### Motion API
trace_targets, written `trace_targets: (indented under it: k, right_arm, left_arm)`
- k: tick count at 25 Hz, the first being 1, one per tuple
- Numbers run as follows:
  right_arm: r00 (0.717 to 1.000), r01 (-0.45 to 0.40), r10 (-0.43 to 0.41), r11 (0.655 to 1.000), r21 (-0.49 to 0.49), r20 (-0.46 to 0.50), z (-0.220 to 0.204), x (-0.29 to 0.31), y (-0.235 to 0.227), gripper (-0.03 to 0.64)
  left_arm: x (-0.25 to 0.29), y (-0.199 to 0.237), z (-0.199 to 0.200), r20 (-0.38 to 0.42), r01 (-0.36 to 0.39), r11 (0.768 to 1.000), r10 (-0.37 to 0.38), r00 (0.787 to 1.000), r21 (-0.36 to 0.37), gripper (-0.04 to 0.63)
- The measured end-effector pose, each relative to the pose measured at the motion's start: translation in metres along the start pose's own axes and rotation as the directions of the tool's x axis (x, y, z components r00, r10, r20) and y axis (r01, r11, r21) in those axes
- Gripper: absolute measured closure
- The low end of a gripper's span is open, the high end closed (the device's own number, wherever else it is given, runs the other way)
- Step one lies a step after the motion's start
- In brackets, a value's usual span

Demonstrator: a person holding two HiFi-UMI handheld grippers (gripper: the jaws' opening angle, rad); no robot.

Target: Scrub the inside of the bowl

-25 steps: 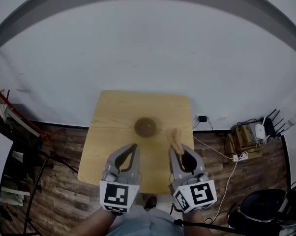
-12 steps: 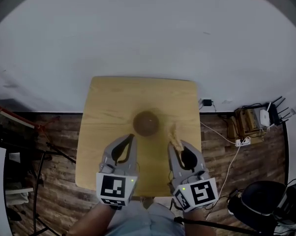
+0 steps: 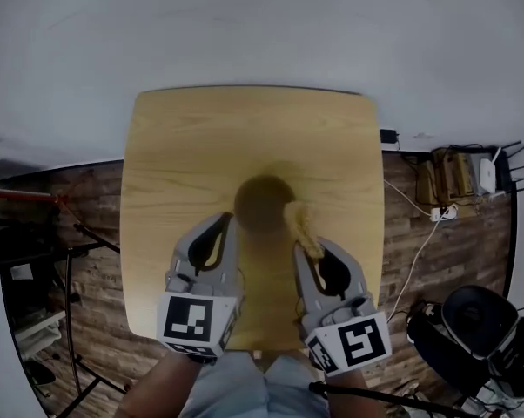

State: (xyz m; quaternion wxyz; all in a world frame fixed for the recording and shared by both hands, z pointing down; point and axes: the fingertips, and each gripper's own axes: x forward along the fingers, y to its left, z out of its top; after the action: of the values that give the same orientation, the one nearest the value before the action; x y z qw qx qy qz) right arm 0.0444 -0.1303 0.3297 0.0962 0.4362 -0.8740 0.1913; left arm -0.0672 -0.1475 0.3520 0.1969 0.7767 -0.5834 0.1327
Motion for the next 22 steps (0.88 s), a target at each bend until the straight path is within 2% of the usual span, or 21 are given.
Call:
trace_targets:
  k: [4,11,22]
  right_arm:
    - [0.999,0.008,-0.006,1.000,0.028,-0.050,-0.023,0.017,-0.005,0.552]
    - [0.995,0.011,-0.006,0.999,0.046,-0.102,-0.040,0.035,-0.011,0.552]
    - [0.992,0.024,-0.018,0.999,0.049,-0.123,-0.046,0.044,-0.012,0.552]
  left_arm:
    - [0.020,0.012,-0.020,-0.041,0.019,0.997,-0.021,0.999,-0.068,0.551]
    - [0.053,0.021,-0.043,-0.111,0.045,0.989,-0.061,0.992,-0.140,0.508]
    - [0.067,0.023,-0.061,-0.180,0.065,0.985,-0.093,0.979,-0.159,0.509]
